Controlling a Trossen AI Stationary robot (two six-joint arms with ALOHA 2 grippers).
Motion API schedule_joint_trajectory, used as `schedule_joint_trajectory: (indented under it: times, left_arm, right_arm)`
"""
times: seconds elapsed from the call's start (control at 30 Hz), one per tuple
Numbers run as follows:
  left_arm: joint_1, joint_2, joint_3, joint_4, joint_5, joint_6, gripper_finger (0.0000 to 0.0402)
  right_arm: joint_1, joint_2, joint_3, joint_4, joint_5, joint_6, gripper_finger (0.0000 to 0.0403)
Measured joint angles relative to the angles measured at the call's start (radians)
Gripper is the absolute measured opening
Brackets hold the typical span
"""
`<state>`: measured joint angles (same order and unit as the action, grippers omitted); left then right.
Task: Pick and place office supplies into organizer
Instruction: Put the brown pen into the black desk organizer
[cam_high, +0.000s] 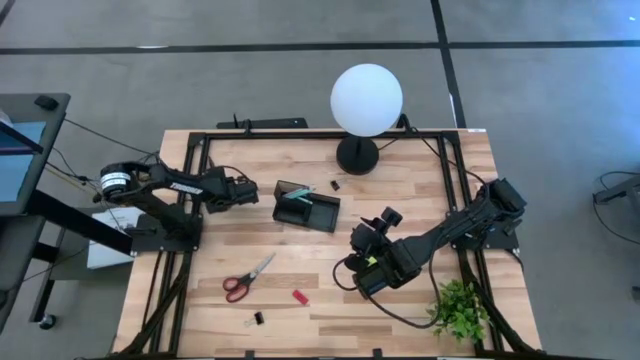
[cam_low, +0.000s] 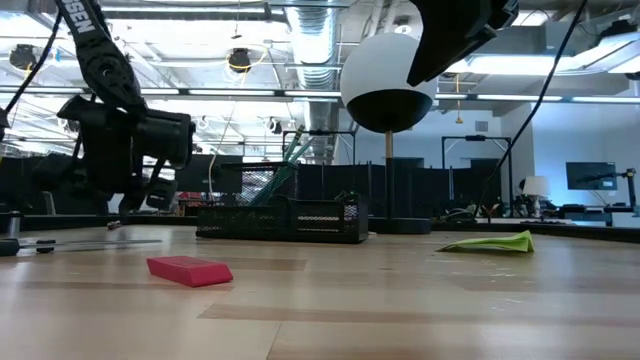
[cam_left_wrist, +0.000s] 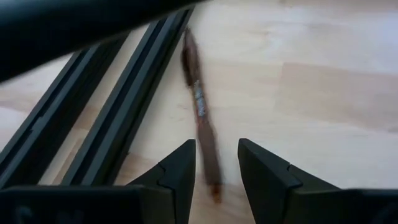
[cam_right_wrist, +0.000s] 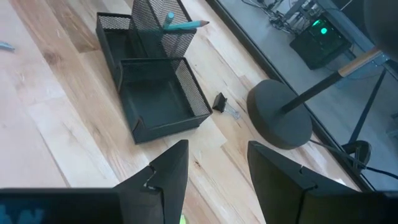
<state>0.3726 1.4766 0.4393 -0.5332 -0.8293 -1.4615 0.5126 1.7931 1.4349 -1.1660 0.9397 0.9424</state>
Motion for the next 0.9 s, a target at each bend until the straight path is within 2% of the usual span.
schedule_joint_trajectory:
  times: [0.2, 0.5, 0.9]
  left_arm:
    - [-0.001, 0.108, 0.0, 0.013, -0.017, -0.023, 0.0118]
    - [0.001, 0.222, -0.001, 0.171, -0.112, -0.063, 0.0115]
    - [-0.016, 0.226, -0.004, 0.196, -0.112, -0.051, 0.0047]
  right_arm:
    - [0.021, 0.0, -0.001, -0.003, 0.0, 0.0, 0.0161]
    - [0.044, 0.0, -0.001, 0.0, 0.0, 0.0, 0.0161]
    - [0.081, 0.0, -0.001, 0.0, -0.004, 0.027, 0.0161]
